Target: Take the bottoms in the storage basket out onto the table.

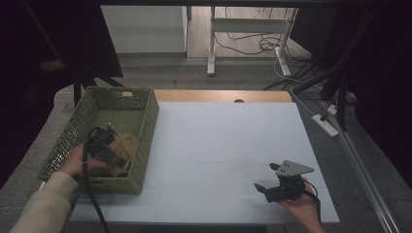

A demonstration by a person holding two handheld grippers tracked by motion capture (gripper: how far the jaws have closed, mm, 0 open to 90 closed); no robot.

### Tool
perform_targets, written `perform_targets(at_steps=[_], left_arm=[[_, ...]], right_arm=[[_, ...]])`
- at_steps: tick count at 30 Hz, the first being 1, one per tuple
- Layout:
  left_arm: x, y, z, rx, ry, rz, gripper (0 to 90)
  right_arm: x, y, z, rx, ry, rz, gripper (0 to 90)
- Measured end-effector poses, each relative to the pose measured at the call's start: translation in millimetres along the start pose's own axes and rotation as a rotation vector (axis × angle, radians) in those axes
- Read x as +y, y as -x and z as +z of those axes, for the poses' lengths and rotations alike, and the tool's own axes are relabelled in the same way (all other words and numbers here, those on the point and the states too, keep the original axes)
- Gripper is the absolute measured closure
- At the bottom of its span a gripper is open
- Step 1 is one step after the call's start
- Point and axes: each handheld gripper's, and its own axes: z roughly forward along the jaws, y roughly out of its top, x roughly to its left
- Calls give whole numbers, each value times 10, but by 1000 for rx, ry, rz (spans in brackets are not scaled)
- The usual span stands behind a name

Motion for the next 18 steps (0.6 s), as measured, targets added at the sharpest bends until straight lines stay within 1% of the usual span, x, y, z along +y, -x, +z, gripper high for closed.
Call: perform_targets(at_steps=[2, 3, 4, 5, 7, 11, 14, 17, 18], left_arm=[[16, -16, 46, -11, -4, -14, 26], [24, -20, 67, -12, -12, -13, 26], [24, -20, 67, -12, -12, -13, 25], [37, -22, 109, -11, -23, -16, 24], [46, -24, 141, -12, -33, -20, 27], [49, -28, 175, -16, -46, -35, 35], [44, -44, 221, -35, -62, -52, 64], [52, -38, 225, -32, -73, -49, 105], [53, -33, 224, -32, -75, -46, 125]], right_arm=[[0, 0, 2, 3, -3, -1, 79], [1, 0, 2, 2, -6, -3, 80], [1, 0, 2, 2, -6, -3, 80], [2, -1, 0, 2, -5, -4, 79], [1, -1, 1, 0, -6, -4, 79], [0, -4, 6, 2, -11, -3, 80], [2, -7, 7, 0, -6, -5, 79], [7, -4, -5, -2, -1, -4, 79], [6, -6, -6, -10, 0, -3, 80]])
